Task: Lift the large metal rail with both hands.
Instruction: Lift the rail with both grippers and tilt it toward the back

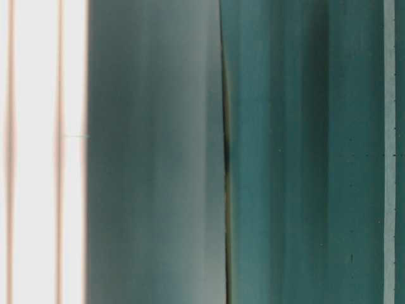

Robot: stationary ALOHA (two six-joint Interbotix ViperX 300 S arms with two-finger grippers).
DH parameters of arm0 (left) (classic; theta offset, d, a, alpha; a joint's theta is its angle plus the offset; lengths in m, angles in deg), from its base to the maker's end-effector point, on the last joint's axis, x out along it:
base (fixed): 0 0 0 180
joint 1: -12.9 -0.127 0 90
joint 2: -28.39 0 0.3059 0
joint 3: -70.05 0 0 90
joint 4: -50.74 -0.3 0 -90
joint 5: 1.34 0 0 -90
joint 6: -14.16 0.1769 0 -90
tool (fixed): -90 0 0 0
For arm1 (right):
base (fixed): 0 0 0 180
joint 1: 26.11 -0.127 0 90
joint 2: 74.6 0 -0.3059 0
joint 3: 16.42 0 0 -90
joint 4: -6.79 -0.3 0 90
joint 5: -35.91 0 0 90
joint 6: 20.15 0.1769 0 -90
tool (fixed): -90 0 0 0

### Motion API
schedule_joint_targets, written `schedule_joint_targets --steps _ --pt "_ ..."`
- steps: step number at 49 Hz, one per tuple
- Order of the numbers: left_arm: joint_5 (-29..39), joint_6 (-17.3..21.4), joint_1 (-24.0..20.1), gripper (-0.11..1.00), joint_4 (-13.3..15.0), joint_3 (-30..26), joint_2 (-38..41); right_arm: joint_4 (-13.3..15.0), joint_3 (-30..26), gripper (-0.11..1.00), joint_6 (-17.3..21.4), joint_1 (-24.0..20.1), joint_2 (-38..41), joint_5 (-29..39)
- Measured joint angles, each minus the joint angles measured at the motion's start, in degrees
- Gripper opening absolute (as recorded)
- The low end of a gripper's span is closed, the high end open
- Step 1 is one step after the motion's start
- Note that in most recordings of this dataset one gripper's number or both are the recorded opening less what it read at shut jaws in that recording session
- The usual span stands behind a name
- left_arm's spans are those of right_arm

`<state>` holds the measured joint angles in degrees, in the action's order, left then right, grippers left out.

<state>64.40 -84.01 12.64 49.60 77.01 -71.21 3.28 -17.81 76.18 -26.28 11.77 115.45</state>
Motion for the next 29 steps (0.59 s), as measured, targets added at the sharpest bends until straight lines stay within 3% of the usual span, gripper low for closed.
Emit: schedule_joint_targets --steps 11,29 --pt "6.15 0.0 0.09 0.37 0.09 -6.68 -0.44 0.35 -7.91 0.38 2.55 -0.7 0.0 7.03" --pt "14.33 0.0 0.79 0.37 0.09 -16.35 -0.35 0.62 -18.02 0.38 3.16 -1.58 1.76 13.45"
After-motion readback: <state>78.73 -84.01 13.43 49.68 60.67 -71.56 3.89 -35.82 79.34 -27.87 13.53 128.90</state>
